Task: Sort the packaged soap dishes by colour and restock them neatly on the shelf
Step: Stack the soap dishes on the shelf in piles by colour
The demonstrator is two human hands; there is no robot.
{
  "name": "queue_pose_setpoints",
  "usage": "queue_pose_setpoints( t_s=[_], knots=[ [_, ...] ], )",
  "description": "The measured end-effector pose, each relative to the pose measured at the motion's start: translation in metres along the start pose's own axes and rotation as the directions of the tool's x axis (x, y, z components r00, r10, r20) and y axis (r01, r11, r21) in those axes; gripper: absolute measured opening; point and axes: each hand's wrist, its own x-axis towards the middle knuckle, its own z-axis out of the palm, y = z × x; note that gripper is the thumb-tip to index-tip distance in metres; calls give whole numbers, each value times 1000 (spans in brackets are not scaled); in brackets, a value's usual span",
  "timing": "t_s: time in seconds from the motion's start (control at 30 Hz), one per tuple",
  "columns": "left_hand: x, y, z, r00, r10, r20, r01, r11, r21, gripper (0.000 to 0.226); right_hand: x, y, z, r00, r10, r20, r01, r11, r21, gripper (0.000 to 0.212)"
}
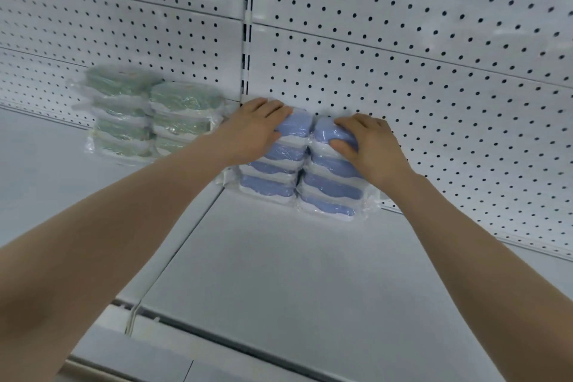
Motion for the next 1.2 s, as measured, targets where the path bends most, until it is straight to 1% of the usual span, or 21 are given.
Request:
queue_pose_setpoints(
  t_s=[0.07,0.13,0.23,0.4,0.57,0.73,0.87,1.03,1.13,1.2],
  knots=[
    [-1,1,4,1000,8,-24,-8,1000,24,54,-5,-2,6,996,-52,-75,47,996,-70,54],
    [-2,2,7,999,13,-43,-12,999,34,56,-7,-1,9,991,-79,-104,65,989,-131,52],
    [-1,2,7,998,14,-60,-10,998,58,56,-7,-2,7,992,-80,-98,61,981,-184,51],
    [-3,4,2,999,-22,-30,24,997,68,57,-6,-3,1,991,-112,-69,87,952,-294,53],
    [-10,10,-8,996,0,-84,8,995,103,54,-7,-5,-6,990,-136,-49,108,923,-368,55],
    [-38,20,-30,984,59,-165,-39,992,123,52,-19,-18,-20,975,-203,-93,149,901,-407,53],
    [-83,30,-54,975,80,-209,-57,992,114,48,-41,-47,-31,955,-266,-132,192,892,-409,51],
    [-175,40,-83,975,62,-215,-43,995,94,43,-90,-110,-30,935,-321,-150,254,902,-350,50],
    [-249,47,-98,984,3,-177,8,998,60,41,-132,-160,-14,933,-341,-117,294,907,-302,49],
    [-306,49,-104,986,-61,-153,67,997,34,40,-162,-197,2,928,-360,-95,327,909,-258,49]
  ],
)
